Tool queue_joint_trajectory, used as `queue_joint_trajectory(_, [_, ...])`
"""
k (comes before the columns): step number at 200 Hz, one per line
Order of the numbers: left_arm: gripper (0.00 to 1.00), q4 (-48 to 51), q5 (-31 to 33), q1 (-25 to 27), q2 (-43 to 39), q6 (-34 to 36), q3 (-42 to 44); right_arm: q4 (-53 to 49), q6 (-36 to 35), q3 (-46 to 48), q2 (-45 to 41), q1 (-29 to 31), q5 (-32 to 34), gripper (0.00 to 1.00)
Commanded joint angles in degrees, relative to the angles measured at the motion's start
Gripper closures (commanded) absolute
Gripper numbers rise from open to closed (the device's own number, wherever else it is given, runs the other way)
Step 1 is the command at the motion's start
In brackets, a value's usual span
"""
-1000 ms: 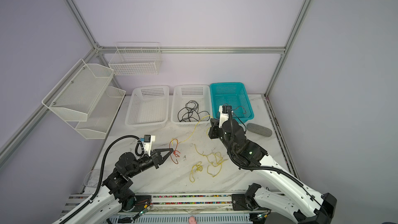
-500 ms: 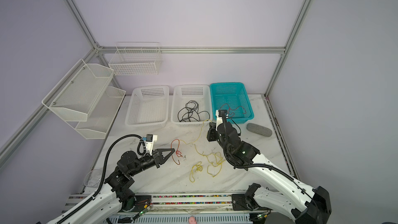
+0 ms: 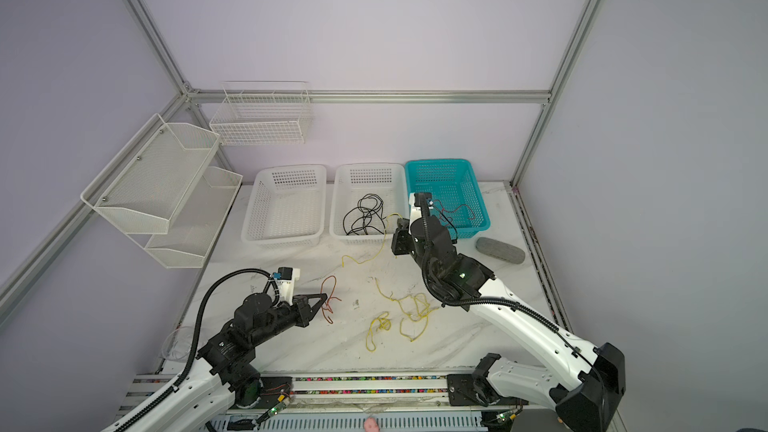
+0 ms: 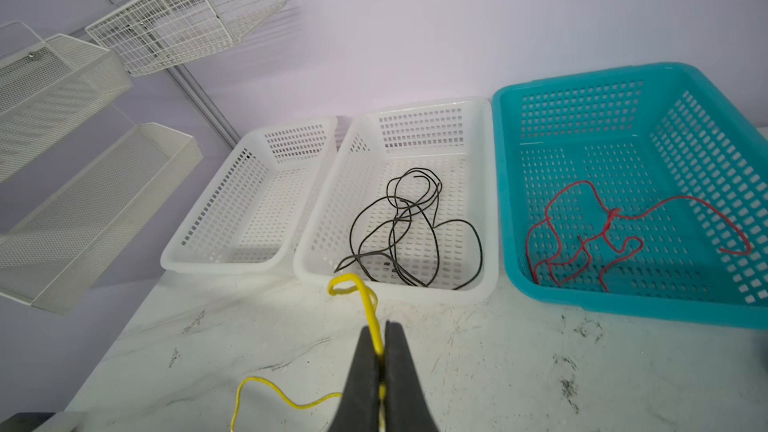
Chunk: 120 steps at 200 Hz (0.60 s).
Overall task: Untangle the cables
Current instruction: 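Carry the yellow wire over the empty white basket with the right gripper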
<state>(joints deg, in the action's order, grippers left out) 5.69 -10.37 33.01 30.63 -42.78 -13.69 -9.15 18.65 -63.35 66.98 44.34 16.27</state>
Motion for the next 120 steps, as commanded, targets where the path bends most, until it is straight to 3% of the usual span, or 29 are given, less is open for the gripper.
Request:
queue_joint_trajectory(1, [1.00, -0.24, 3.89, -0.24, 0.37, 3.24, 0.67, 2.14, -2.84, -5.58, 5.34, -0.22, -3.66, 1.00])
queue_joint_trajectory(51, [1.00, -0.60, 7.49, -0.30, 0.82, 5.57, 3.03, 5.50, -5.01, -21.04, 22.20, -0.13, -9.30, 1.00])
queue_joint_trajectory(120, [1.00, -0.92, 7.07, -0.23, -0.05, 6.99, 4.84, 3.62, -7.53, -49.26, 48.01, -0.13, -13.40, 1.00])
